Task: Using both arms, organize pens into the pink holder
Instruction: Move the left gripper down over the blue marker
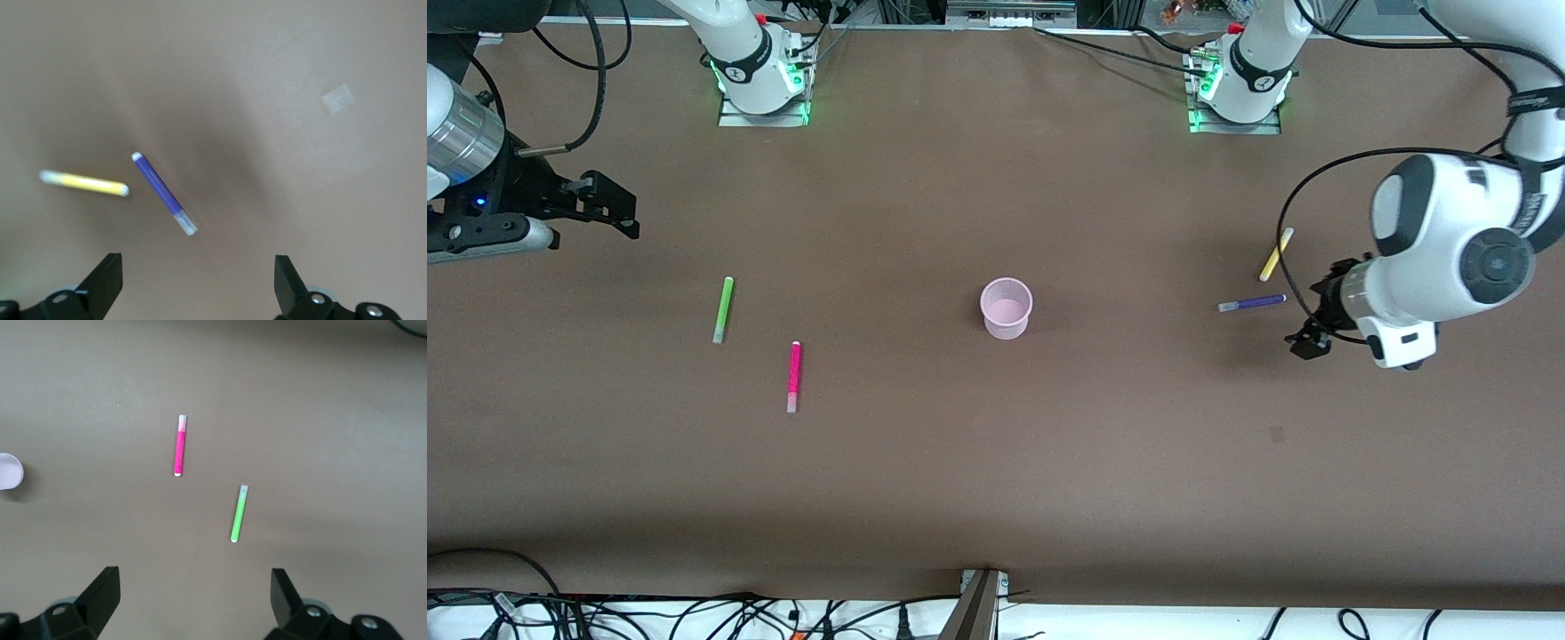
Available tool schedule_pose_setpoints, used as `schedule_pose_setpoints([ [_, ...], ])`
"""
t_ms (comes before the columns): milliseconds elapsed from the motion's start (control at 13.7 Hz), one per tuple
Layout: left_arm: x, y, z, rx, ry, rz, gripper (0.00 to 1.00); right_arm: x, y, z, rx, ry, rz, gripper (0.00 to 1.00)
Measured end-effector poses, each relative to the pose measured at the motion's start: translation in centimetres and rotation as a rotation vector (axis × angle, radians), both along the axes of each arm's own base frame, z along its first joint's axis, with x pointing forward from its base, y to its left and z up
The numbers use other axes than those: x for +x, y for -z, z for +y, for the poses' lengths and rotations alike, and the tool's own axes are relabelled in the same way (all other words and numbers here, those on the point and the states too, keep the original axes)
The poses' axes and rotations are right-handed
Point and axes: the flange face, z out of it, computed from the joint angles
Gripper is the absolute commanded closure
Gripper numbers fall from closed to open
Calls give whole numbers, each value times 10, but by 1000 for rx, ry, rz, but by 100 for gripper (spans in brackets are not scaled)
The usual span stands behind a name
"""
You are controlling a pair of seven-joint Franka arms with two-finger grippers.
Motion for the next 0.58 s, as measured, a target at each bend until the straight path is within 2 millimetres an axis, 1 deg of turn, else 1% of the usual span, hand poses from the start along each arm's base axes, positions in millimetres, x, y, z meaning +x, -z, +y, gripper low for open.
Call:
schedule_pose_setpoints([
  [146,-11,21,-8,35,-144,-13,0,0,0,0,0,0,0,0],
  [364,-28,45,-6,74,-360,-20,0,0,0,0,0,0,0,0],
  [583,-44,69,-5,89,-498,-36,0,0,0,0,0,-1,0,0],
])
